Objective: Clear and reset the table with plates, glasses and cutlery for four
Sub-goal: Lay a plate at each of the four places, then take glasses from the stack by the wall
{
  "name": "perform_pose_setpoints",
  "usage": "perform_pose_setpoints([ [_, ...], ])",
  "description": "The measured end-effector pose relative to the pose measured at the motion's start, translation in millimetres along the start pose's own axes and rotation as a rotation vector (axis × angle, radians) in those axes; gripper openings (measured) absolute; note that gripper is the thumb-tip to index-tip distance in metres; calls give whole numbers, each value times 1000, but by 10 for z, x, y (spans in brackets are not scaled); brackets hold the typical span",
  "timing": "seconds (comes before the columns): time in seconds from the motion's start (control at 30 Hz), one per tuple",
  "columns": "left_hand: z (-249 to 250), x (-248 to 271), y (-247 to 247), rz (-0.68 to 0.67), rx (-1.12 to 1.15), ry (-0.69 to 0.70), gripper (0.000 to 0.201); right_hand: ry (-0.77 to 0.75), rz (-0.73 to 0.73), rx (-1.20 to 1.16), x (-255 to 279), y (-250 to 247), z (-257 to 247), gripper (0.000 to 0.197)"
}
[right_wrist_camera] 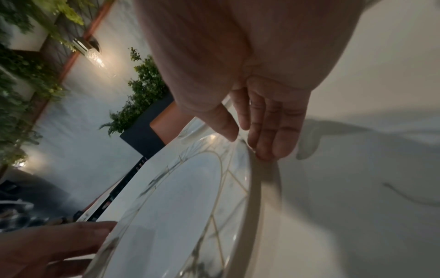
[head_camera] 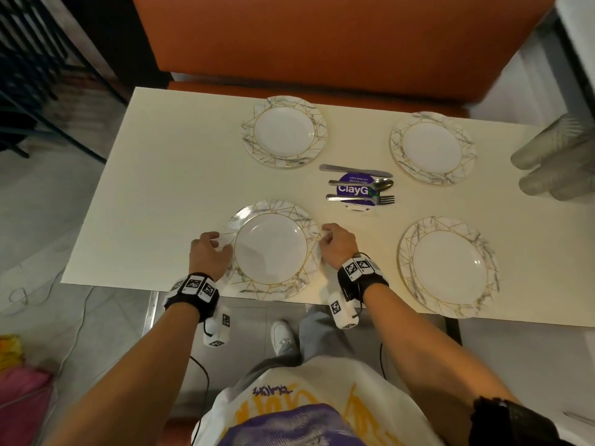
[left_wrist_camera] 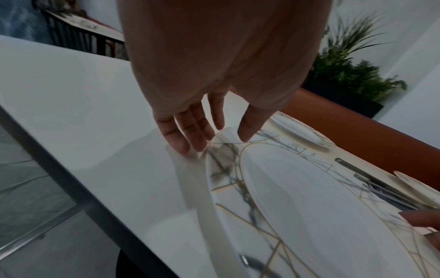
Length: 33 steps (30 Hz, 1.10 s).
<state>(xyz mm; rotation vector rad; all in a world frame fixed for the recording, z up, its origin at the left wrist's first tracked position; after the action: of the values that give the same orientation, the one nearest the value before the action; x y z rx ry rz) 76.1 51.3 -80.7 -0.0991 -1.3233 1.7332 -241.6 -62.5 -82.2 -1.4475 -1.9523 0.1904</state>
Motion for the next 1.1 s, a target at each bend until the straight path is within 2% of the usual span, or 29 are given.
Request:
perform_pose_setpoints([
  [0.13,255,92,-85,113,-119,94,45,-31,82,-26,63,-285,22,28],
  [0.23,653,183,-20,132,-129,224,35,-79,123,-63,110,-549,58,24],
  [0.37,1368,390,264,11,-46,381,22,-93,187,-134,152,-974,199,21],
  [0.53,2408,772,767,-137,-29,548,20,-93,277,-232,239,-1665,451,21],
  [0.63,3145,998,1121,-204,-67,663,17,-105,357,-255,300,-2263,616,20],
  [0.77,4238,1377,1591,-336,-50,789,15,-133,458,-242,270,-3298,832,19],
  [0.93,5722,1824,2122,-306,-100,966,18,-215,656,-102,100,-4858,1050,19],
  [1.03,6519,2048,2431,-289,-115,1043,23,-191,685,54,-160,-5671,1209,21],
  [1.1,6947,2125,2677,-279,-170,1084,33,-106,648,218,-361,-6076,1326,28],
])
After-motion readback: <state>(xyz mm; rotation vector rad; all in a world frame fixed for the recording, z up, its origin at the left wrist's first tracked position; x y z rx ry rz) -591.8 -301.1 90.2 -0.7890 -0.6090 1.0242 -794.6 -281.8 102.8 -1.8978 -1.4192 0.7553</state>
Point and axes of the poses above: each hand's wrist, its own x-axis away from the middle knuckle, its own y-axis out of the palm, z = x × y, the point moved 8 cm from there along -x, towards the middle knuckle, and after that the axes turned 14 degrees about -x, right-handed, at the moved point
